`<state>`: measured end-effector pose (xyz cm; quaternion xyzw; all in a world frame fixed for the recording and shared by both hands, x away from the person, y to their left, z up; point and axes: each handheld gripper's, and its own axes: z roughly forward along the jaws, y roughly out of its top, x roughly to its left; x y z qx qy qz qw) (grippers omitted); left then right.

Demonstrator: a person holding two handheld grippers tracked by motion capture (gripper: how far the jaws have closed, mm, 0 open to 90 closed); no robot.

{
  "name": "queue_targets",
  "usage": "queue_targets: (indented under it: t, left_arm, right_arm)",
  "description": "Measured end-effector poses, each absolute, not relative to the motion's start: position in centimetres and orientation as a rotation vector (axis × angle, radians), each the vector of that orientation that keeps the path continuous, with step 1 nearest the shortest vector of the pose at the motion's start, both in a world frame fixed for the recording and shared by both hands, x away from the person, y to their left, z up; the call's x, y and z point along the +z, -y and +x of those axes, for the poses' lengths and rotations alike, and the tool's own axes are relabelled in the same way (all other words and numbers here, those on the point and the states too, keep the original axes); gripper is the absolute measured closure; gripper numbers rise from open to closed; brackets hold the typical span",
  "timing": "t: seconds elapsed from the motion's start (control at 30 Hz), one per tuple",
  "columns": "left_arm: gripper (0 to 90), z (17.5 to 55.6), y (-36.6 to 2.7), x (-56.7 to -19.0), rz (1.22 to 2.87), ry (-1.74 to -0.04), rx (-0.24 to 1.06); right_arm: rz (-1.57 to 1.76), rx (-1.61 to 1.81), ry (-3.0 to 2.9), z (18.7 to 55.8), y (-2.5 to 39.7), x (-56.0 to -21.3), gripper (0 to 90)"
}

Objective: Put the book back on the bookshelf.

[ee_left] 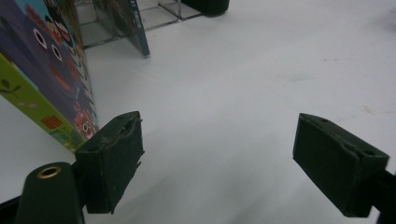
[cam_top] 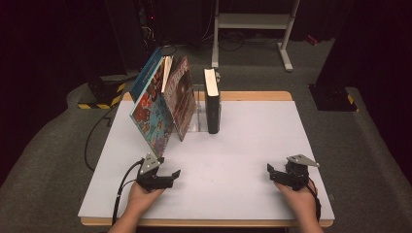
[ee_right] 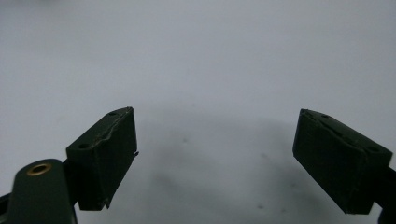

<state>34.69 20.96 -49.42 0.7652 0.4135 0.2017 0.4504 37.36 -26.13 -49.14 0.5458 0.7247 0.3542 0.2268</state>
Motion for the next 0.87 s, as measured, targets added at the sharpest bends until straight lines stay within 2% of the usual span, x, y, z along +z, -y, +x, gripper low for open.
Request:
queue_targets:
  t: [0.07, 0.13, 0.43, 0.87]
  left_arm:
    - [16.7, 34.7, -20.9, -49.4, 1.897, -1.027, 0.499]
    - [17.8, 34.9, -20.6, -49.5, 1.935, -1.041, 0.501]
    - [21.9, 35.9, -19.9, -49.8, 2.032, -1.141, 0.476]
    - [21.5, 35.8, -19.5, -49.8, 2.064, -1.132, 0.511]
  right_arm:
    - [1.53, 0.93, -2.034, 37.8, 26.0, -49.3, 13.1]
    - [1.483, 0.834, -2.075, 38.0, 25.1, -49.5, 9.0]
    - [1.473, 0.833, -2.059, 37.8, 25.0, -49.6, 9.2]
    - [1.473, 0.833, -2.059, 37.8, 25.1, -49.6, 9.3]
